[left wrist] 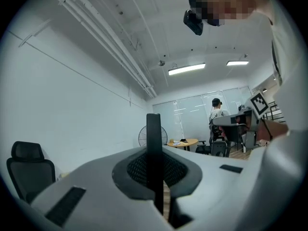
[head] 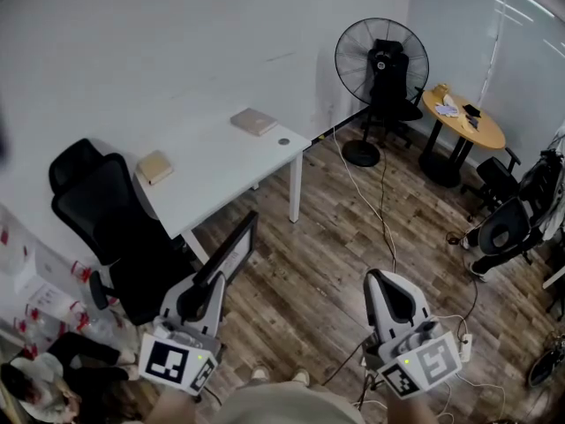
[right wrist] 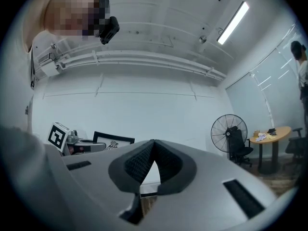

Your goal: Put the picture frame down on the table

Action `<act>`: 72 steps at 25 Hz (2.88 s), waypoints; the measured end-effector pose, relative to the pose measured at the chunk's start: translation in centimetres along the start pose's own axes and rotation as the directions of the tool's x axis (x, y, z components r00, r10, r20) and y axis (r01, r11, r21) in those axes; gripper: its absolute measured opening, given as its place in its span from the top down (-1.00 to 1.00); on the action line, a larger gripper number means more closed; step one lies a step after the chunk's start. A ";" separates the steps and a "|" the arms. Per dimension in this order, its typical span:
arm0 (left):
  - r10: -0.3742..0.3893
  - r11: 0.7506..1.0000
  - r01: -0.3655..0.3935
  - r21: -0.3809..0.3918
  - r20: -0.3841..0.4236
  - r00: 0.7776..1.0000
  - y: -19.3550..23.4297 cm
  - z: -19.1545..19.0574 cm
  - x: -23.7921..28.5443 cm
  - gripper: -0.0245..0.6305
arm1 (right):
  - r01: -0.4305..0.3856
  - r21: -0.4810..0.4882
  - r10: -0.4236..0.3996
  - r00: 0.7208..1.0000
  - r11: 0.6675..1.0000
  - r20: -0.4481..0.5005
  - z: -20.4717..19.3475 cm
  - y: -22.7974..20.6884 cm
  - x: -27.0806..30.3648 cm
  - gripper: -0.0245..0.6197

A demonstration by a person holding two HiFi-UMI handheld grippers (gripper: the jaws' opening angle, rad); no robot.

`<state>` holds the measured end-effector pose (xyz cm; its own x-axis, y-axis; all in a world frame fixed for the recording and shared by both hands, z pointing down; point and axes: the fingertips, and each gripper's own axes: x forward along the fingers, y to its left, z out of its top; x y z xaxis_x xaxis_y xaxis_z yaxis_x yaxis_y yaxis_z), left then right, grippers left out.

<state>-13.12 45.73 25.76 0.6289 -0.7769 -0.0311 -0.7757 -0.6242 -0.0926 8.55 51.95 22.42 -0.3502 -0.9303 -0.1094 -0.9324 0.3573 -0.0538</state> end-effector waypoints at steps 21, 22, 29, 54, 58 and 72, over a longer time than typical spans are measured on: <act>-0.003 0.999 0.003 -0.035 -0.001 1.000 -0.4 -1.8 3.9 0.83 | -0.070 0.010 0.070 0.997 0.998 -0.017 -2.5 -2.2 3.2 0.85; -0.005 0.999 0.005 -0.039 -0.002 1.000 -0.2 -1.9 4.4 0.83 | -0.070 0.013 0.070 0.997 0.997 -0.020 -2.7 -2.5 3.7 0.85; -0.012 0.997 0.011 -0.077 -0.001 1.000 3.1 -3.0 9.1 0.83 | -0.062 0.012 0.063 0.996 0.998 -0.061 -4.2 -5.0 8.8 0.85; -0.068 0.957 0.045 -0.287 -0.070 0.995 25.6 -9.9 27.9 0.83 | -0.043 0.013 0.044 0.981 0.999 -0.189 -10.5 -8.2 36.7 0.85; -0.062 0.944 0.034 -0.328 -0.076 0.995 27.4 -11.0 29.1 0.83 | -0.039 0.003 0.039 0.978 0.999 -0.206 -11.3 -8.5 38.9 0.85; -0.053 0.890 -0.006 -0.455 -0.116 0.992 30.8 -15.5 37.3 0.83 | -0.062 0.019 0.065 0.966 0.998 -0.252 -14.2 -14.3 46.2 0.85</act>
<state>-14.37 -3.79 37.12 0.6587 -0.7471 0.0897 -0.7183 -0.5888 0.3707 4.39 2.65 32.20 -0.4214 -0.8959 0.1410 -0.9069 0.4163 -0.0655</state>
